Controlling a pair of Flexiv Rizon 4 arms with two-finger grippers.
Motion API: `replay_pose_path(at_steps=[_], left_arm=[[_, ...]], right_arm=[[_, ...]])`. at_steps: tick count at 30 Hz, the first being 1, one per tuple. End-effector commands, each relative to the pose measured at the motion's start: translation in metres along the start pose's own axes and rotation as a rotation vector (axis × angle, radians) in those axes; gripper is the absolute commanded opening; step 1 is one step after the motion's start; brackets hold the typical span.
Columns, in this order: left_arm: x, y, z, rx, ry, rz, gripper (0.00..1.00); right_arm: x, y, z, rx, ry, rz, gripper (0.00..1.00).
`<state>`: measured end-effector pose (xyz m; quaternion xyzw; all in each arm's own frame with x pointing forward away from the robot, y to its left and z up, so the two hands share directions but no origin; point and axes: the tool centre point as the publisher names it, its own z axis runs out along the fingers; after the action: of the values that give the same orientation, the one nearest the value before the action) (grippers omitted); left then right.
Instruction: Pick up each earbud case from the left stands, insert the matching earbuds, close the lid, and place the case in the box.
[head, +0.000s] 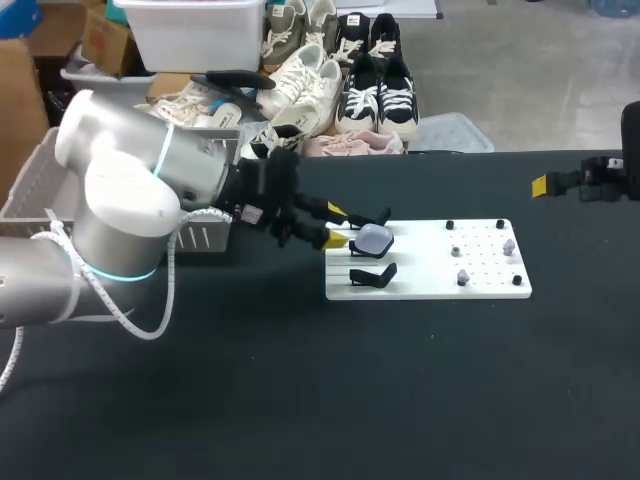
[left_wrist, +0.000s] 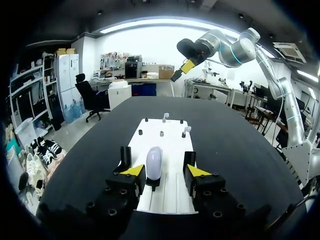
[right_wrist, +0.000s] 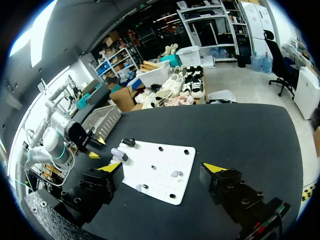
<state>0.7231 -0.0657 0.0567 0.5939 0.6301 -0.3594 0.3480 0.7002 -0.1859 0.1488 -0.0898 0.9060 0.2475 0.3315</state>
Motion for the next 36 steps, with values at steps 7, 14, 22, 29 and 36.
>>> replay_pose_path(at_steps=[7,14,22,29,36], left_arm=[[0.006,0.005,0.018,-0.024,-0.003,-0.007,0.71],[0.008,0.008,0.025,-0.018,-0.005,-0.011,0.68],[0.009,0.012,0.033,-0.018,-0.003,-0.001,0.65],[0.009,0.017,0.038,-0.017,-0.008,-0.004,0.6],[0.013,0.017,0.041,-0.012,-0.004,-0.004,0.47]], right_arm=[[-0.001,-0.001,0.0,-0.002,0.003,0.0,1.0],[-0.001,-0.001,0.0,-0.002,0.003,0.0,1.0],[-0.001,-0.001,0.0,-0.002,0.003,0.0,1.0],[-0.001,-0.001,0.0,-0.002,0.003,0.0,1.0],[-0.001,-0.001,0.0,-0.002,0.003,0.0,1.0]])
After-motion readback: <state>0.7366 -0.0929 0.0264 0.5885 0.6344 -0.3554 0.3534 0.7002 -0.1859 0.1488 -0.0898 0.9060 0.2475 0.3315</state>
